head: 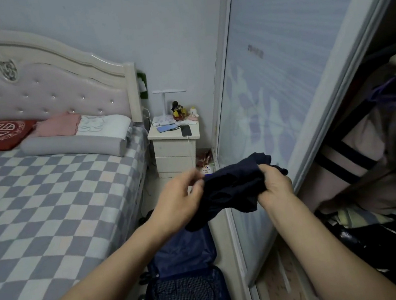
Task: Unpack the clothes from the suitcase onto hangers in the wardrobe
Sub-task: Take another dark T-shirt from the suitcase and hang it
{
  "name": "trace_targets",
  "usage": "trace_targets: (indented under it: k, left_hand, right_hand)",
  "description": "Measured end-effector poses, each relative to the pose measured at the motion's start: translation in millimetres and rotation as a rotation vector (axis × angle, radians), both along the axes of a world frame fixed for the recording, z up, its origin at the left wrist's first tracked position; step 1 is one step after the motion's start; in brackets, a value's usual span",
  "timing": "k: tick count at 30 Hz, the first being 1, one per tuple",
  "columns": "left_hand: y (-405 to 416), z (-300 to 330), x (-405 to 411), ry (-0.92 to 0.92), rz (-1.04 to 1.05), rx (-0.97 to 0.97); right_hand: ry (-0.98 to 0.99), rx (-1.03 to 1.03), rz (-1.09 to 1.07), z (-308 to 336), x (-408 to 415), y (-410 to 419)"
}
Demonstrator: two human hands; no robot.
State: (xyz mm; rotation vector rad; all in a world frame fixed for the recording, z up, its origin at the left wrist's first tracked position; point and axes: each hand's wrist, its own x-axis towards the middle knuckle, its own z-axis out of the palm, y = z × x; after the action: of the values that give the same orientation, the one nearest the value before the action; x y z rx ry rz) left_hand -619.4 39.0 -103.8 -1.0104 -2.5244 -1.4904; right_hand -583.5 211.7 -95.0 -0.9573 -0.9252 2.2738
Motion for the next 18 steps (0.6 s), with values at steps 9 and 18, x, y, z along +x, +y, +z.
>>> trace_targets:
  k: [9, 18]
  left_hand:
    - [25, -85, -25, -0.362, 0.055, -0.216]
    - [-4, -158, -14, -0.632, 0.134, -0.178]
  right_hand:
    - [-0.537, 0.761, 0.904, -74, 19, -11]
    - [-0.625, 0.729, 0.883, -157, 22, -7]
